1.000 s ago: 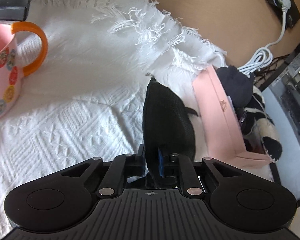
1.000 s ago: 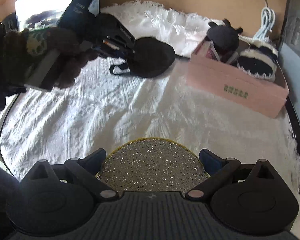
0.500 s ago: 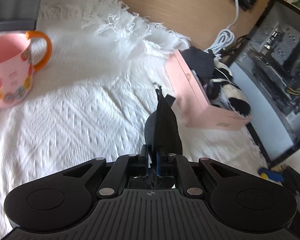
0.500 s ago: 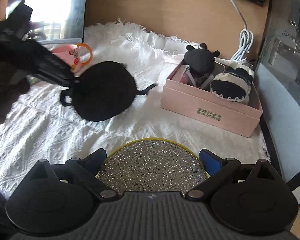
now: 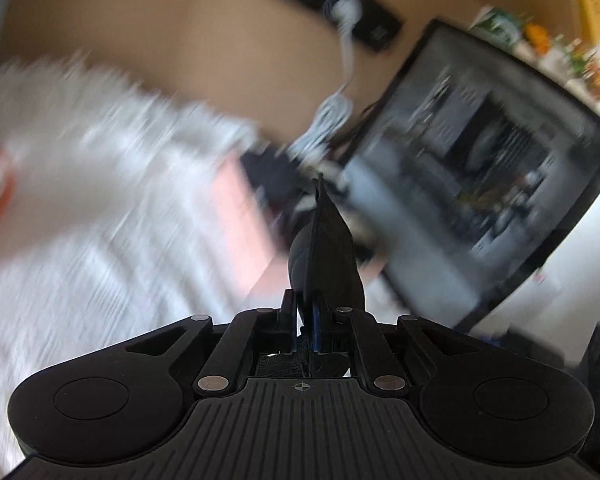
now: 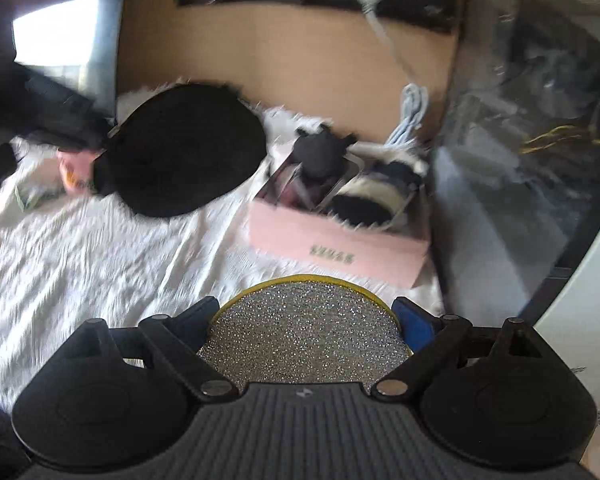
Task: Organize soft objects
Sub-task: 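Carry the eye mask into the pink box and open the left gripper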
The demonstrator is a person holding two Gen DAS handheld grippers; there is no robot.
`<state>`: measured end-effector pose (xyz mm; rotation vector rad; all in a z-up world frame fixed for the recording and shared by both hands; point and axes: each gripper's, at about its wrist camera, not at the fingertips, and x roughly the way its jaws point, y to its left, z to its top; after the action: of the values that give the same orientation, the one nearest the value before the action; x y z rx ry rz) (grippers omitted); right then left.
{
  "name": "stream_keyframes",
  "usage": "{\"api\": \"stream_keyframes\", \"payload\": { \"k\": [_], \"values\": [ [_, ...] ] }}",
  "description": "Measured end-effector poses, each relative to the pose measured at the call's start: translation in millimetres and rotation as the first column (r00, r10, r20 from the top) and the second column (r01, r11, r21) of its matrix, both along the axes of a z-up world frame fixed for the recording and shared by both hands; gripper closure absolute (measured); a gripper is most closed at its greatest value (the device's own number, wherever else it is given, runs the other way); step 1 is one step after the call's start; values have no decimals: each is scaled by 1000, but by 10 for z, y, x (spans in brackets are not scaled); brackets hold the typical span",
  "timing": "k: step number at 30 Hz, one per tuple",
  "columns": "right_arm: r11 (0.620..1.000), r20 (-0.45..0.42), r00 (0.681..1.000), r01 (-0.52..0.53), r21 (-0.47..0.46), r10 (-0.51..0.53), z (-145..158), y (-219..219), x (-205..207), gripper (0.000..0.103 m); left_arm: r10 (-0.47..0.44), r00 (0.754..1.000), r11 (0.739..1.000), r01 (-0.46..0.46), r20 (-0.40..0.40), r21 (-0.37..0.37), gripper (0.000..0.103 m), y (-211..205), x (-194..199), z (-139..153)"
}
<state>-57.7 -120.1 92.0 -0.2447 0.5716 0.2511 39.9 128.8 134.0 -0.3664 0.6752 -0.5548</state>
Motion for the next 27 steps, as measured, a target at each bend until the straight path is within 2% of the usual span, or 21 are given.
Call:
{"api": "stream_keyframes", "payload": {
  "k": [4, 7, 9, 12, 14, 15, 18, 21, 24, 27],
  "values": [
    [999, 12, 1000, 26, 43, -26, 68, -64, 20, 10, -22, 998, 998, 25, 58, -59, 94, -298, 542, 271],
    [998, 9, 999, 44, 34, -44, 9, -47, 25, 10, -20, 1000, 995, 19, -9, -102, 92, -588, 1095, 214],
    [998, -3, 999, 54, 30, -54, -41, -44, 32, 10, 38, 997, 998, -42, -65, -55, 90, -771, 1385, 56],
    [997, -26, 997, 73, 27, -72, -117, -73, 7, 10, 127, 984, 985, -110, -128, 131, 89, -1027, 1657, -248],
    [996, -41, 996, 85, 24, -84, -163, -116, 10, 10, 137, 983, 969, -108, -122, 220, 89, -1117, 1709, -380],
    [996, -46, 995, 91, 21, -90, -174, -142, 11, 10, 137, 983, 968, -107, -124, 225, 89, -1112, 1709, -417],
    [994, -57, 992, 109, 14, -108, -188, -211, 75, 10, 151, 983, 979, -134, -109, 152, 89, -956, 1632, -396],
    [995, -29, 994, 104, 6, -104, -68, -235, 203, 10, 152, 987, 984, -146, -52, 103, 89, -827, 1515, -258],
    [998, 37, 997, 68, 6, -68, 225, -198, 443, 10, 145, 989, 985, -146, 15, 92, 89, -739, 1348, -122],
    [998, 107, 992, 61, -3, -60, 586, -106, 847, 10, 140, 986, 982, -149, 87, 118, 89, -729, 1197, -28]
  ]
}}
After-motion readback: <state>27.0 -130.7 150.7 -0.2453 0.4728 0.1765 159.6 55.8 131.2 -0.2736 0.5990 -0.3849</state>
